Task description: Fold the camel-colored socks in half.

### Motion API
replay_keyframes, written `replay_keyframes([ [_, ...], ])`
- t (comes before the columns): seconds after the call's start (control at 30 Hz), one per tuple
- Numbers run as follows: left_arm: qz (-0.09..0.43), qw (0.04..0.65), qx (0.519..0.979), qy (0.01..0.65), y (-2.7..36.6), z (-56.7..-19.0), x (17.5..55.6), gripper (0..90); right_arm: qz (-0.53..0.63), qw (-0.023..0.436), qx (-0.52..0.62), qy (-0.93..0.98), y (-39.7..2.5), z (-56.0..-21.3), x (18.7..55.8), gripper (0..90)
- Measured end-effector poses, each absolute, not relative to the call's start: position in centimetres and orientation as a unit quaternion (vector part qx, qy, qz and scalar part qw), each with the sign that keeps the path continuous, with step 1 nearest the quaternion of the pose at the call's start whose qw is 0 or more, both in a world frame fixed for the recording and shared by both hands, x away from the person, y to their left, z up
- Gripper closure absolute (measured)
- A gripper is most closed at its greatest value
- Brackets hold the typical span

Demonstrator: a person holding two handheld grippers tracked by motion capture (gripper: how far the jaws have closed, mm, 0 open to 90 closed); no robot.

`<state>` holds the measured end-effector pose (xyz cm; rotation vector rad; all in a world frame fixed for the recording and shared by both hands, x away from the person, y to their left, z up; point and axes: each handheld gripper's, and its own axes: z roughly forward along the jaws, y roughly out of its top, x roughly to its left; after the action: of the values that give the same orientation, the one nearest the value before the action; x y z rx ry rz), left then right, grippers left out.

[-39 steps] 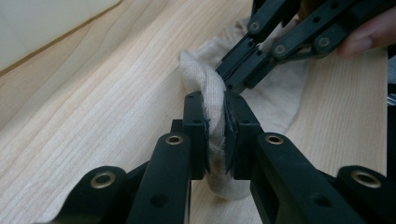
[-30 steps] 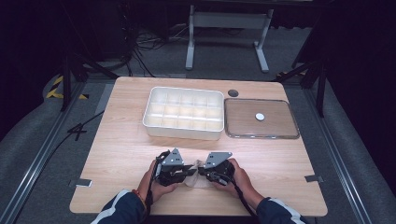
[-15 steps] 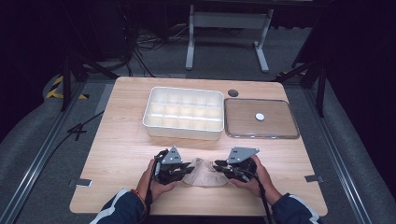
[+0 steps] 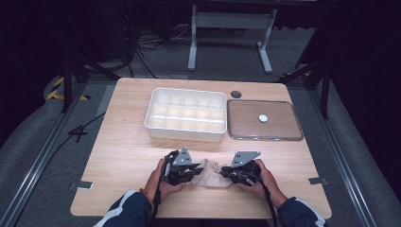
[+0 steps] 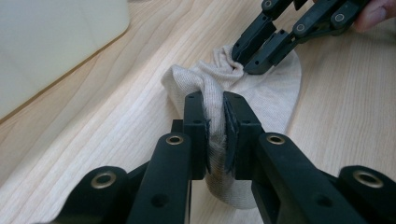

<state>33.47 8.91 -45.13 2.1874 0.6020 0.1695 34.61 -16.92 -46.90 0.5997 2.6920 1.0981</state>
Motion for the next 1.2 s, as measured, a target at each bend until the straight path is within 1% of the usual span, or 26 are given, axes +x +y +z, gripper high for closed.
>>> replay_keyframes([
  [0.1,0.062,0.423,0.873,0.236,8.3,-45.2,33.7,80.9,0.364,0.093,0.195,0.906,-16.7,-46.9,34.5,80.4],
  [0.3,0.058,0.427,0.870,0.239,7.0,-45.2,34.1,81.0,0.364,0.089,0.192,0.907,-16.7,-46.9,34.6,80.4],
  [0.37,0.057,0.423,0.872,0.239,6.8,-45.3,34.2,81.1,0.362,0.095,0.191,0.908,-16.7,-46.8,34.5,75.6],
  [0.4,0.057,0.423,0.872,0.239,6.8,-45.3,34.2,81.2,0.362,0.095,0.191,0.908,-16.7,-46.8,34.5,75.6],
  [0.5,0.059,0.420,0.871,0.247,6.6,-45.4,34.2,81.2,0.381,0.105,0.198,0.897,-17.5,-45.8,34.5,69.8],
  [0.6,0.059,0.420,0.870,0.251,6.7,-45.4,34.2,81.2,0.386,0.106,0.206,0.893,-18.1,-45.4,34.6,67.5],
  [0.67,0.060,0.419,0.870,0.254,6.8,-45.4,34.3,81.2,0.381,0.107,0.220,0.891,-18.8,-45.3,34.6,63.6],
  [0.87,0.061,0.413,0.871,0.259,6.0,-45.4,34.3,81.2,0.368,0.091,0.252,0.890,-20.3,-46.2,34.4,60.6],
  [0.93,0.062,0.413,0.870,0.264,5.6,-45.5,34.3,81.1,0.364,0.085,0.255,0.892,-20.1,-46.5,34.6,61.5],
  [1.0,0.062,0.411,0.870,0.265,5.3,-45.5,34.4,81.1,0.359,0.078,0.256,0.894,-20.0,-46.8,34.8,65.3],
  [1.07,0.060,0.410,0.869,0.270,4.9,-45.6,34.5,81.1,0.359,0.074,0.257,0.894,-19.9,-47.1,34.9,67.1],
  [1.2,0.064,0.407,0.868,0.278,4.4,-45.6,34.5,81.1,0.355,0.075,0.252,0.897,-19.9,-47.0,34.9,71.3],
])
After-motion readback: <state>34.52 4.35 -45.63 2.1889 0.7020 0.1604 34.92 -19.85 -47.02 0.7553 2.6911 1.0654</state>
